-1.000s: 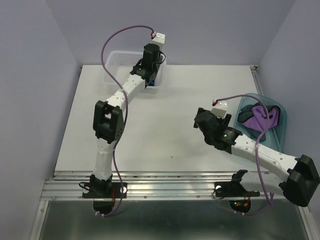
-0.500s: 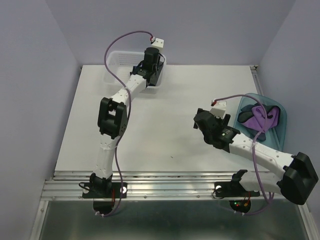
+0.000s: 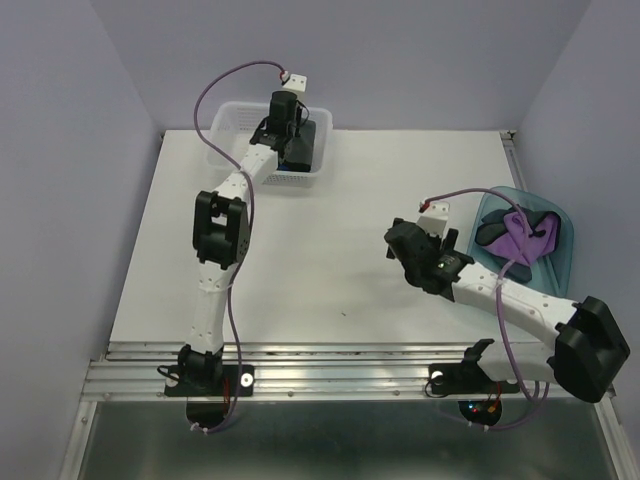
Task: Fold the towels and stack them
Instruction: Neatly place the folded towel into the bin
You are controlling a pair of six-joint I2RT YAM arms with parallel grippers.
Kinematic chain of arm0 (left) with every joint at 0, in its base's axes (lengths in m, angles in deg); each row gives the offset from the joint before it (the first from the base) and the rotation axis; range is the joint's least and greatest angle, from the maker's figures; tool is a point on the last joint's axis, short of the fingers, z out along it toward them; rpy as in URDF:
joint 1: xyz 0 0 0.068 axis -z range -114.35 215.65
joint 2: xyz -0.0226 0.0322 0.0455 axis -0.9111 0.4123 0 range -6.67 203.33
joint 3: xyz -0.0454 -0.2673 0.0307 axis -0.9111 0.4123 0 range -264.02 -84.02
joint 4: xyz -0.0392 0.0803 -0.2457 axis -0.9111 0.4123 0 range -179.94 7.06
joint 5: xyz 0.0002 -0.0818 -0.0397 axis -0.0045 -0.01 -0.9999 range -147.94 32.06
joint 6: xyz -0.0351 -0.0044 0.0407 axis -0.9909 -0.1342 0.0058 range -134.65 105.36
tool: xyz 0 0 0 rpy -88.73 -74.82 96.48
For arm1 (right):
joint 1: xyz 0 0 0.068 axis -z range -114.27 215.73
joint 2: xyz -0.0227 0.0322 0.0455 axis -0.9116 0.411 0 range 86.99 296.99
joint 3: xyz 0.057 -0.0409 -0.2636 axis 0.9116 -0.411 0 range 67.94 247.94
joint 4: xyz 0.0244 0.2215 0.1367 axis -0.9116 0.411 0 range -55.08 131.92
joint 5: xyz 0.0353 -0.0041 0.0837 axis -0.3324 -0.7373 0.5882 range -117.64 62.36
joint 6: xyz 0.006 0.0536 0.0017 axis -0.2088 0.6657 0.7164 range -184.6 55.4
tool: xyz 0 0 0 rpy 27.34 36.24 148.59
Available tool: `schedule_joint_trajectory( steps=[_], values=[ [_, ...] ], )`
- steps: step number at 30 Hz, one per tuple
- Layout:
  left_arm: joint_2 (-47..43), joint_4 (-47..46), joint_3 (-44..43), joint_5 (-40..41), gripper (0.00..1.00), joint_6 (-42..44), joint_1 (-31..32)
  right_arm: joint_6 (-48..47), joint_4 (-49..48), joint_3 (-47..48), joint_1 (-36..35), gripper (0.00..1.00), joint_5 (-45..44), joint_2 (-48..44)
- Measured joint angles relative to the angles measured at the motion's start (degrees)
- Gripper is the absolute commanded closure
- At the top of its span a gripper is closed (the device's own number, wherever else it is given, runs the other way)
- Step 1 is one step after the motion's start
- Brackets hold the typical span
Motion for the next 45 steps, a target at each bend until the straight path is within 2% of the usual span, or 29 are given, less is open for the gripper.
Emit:
schedule_joint_trajectory(
  steps=[14, 15, 16, 17, 18, 19, 22, 31, 34, 37, 42, 45],
  values=[
    [7.4, 0.3, -3.5, -5.7, 1.00, -0.7, -4.0, 0.0, 0.0, 0.1, 0.1, 0.00, 0.5, 2.5],
    [7.4, 0.3, -3.7, -5.9, 0.96, -1.0, -4.3, 0.0, 0.0, 0.1, 0.2, 0.00, 0.5, 2.6],
    [7.5, 0.3, -3.8, -5.9, 0.82, -1.4, -4.5, 0.0, 0.0, 0.1, 0.2, 0.00, 0.5, 2.8],
    [7.5, 0.3, -4.0, -5.7, 0.76, -1.8, -4.8, 0.0, 0.1, 0.2, 0.3, 0.00, 0.5, 3.1],
    [7.6, 0.3, -4.2, -5.6, 0.59, -2.3, -5.1, 0.1, 0.1, 0.2, 0.3, 0.00, 0.6, 3.3],
    [7.6, 0.3, -4.5, -5.4, 0.48, -2.6, -5.6, 0.2, 0.3, 0.4, 0.4, 0.00, 0.7, 3.6],
    [7.8, 0.2, -5.0, -4.3, 0.22, -3.2, -6.3, 0.4, 0.3, 0.7, 0.4, 0.00, 0.9, 4.4],
    [7.8, 0.7, -5.3, 0.0, 0.12, -4.6, -7.1, 1.4, 1.5, 1.3, 0.4, 0.00, 1.4, 4.7],
    [7.7, 1.7, -5.3, -0.4, 0.01, -5.3, -7.1, 1.8, 2.2, 1.5, 0.8, 0.00, 1.9, 4.7],
    [6.4, 3.9, -4.9, -3.2, 0.01, -6.6, -7.1, 1.7, 3.1, 2.4, 3.0, 0.00, 4.6, 4.7],
    [-3.8, 6.3, 3.1, -8.9, 0.01, -11.4, -6.8, 0.0, 4.7, 6.4, 12.9, 0.00, 11.1, 4.6],
    [-15.4, 6.3, 12.4, -10.3, 0.01, -14.9, -5.7, -1.7, 4.7, 8.5, 19.8, 0.00, 12.6, 3.7]
  ],
)
